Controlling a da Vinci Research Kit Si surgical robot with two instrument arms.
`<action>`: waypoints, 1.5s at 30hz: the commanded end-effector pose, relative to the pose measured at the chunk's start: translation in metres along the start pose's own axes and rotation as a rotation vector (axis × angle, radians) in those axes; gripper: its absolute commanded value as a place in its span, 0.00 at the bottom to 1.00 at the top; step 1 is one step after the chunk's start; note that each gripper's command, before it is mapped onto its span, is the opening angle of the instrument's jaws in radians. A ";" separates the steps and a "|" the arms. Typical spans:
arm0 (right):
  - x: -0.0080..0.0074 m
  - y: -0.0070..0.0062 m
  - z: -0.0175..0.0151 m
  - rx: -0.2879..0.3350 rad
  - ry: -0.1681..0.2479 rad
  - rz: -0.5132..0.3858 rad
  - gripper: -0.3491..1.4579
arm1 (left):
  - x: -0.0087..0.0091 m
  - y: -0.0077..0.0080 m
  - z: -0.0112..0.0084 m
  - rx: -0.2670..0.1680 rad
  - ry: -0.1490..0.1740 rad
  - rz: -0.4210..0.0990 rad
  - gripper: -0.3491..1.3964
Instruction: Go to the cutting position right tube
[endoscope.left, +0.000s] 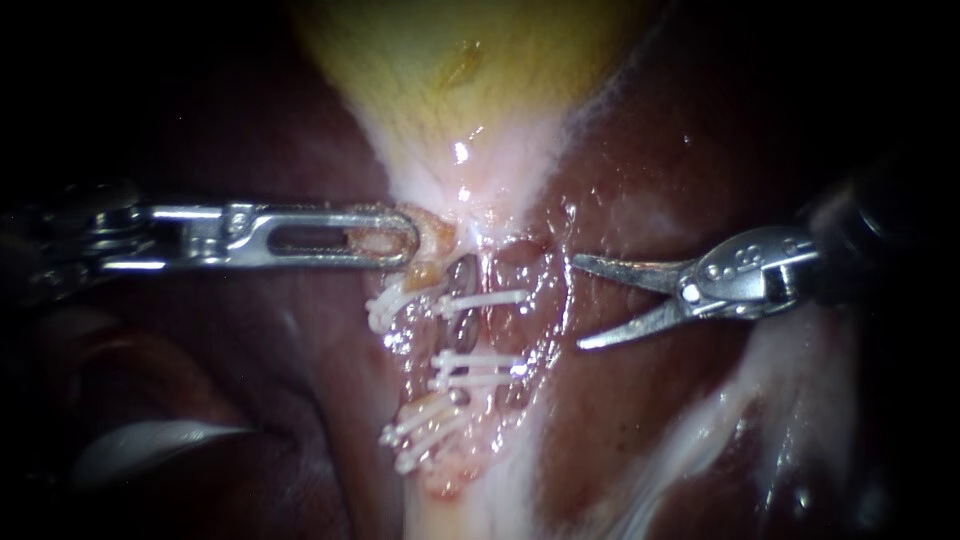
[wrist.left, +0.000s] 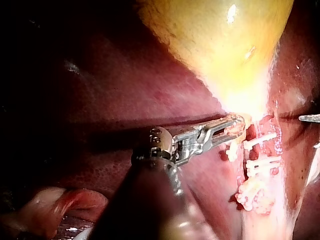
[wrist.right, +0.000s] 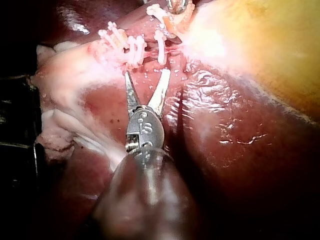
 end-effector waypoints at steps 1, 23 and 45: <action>0.0000 0.0000 0.0000 0.001 0.000 0.000 0.99 | 0.0000 0.0000 0.0000 0.000 0.000 0.000 0.00; 0.0000 0.0000 0.0000 0.004 0.002 -0.001 0.99 | -0.0053 -0.0019 -0.0069 -0.009 -0.036 0.038 0.00; -0.0001 -0.0007 0.0016 0.049 -0.006 0.052 0.99 | -0.0064 -0.0021 -0.0099 -0.025 -0.071 0.043 0.00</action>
